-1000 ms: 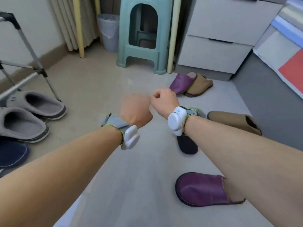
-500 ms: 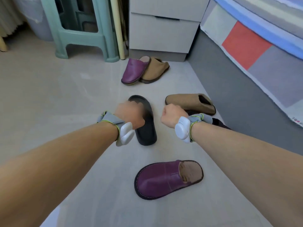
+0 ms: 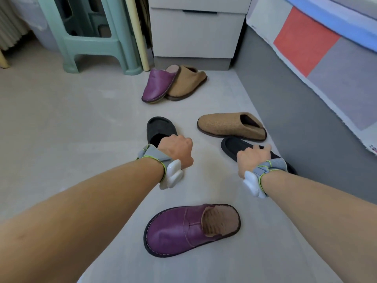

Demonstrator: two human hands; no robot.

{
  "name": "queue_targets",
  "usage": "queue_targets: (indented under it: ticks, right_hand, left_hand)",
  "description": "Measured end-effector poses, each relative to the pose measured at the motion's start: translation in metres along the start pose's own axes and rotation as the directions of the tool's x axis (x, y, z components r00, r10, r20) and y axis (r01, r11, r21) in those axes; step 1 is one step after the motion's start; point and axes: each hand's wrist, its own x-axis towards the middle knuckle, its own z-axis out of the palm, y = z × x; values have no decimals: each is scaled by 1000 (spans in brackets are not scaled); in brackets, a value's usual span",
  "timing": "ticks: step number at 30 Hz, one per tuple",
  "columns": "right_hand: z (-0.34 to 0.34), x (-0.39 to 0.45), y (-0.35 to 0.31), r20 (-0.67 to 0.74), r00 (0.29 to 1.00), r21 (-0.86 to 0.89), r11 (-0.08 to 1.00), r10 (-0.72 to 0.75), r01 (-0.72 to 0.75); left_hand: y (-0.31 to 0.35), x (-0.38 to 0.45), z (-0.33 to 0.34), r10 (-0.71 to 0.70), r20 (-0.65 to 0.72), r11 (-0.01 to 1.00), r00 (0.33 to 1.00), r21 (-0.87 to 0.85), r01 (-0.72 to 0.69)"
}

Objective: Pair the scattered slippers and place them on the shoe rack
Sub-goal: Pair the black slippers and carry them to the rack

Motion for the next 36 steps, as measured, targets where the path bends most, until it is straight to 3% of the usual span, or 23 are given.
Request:
queue_targets:
  ticks: [6,11,14,18,23,25,28,30,32,36]
  right_hand:
    - [29,-5,2,-148,989,60,998,26,-17]
    - [35,-13,21,-107,990,104,989,-92,104]
    - [24,-18,20,-277,957,72,991,-89,113]
    - [-4,-24,-4,-552,822,49,979,-137,197]
    - [-49,-35,-55,-771,559,-36,898,-304,438]
    - [-67,-38,-82,-825,438,-60,827,-356,559]
    - [-89,-44,-126,-870,245,-152,706,-427,692]
    - [-98,-48,-153,-874,163,-196,639,-457,744]
    - [-100,-48,-173,-877,135,-192,594,-461,782]
    - [-94,-47,-212,-897,188,-53,518,-401,854]
  left_hand:
    - [10,-17,-6,1,-35,999,999,-39,-2]
    - [-10,-35,-1,-19,-49,998,999,-65,16]
    - [-22,-46,-7,-29,-88,998,996,-53,25]
    - [-34,-61,-16,6,-180,995,984,-98,-24]
    - [-44,-69,-22,177,-383,976,907,-47,-211]
    - [-51,-74,-22,153,-354,985,923,-17,-170]
    - [-79,-82,-15,-39,-277,997,960,-73,19]
    - [-102,-89,-6,-134,-272,988,953,-112,107]
    - [-118,-93,7,-193,-274,975,942,-161,153]
    - [-142,-93,31,-332,-268,925,904,-282,255]
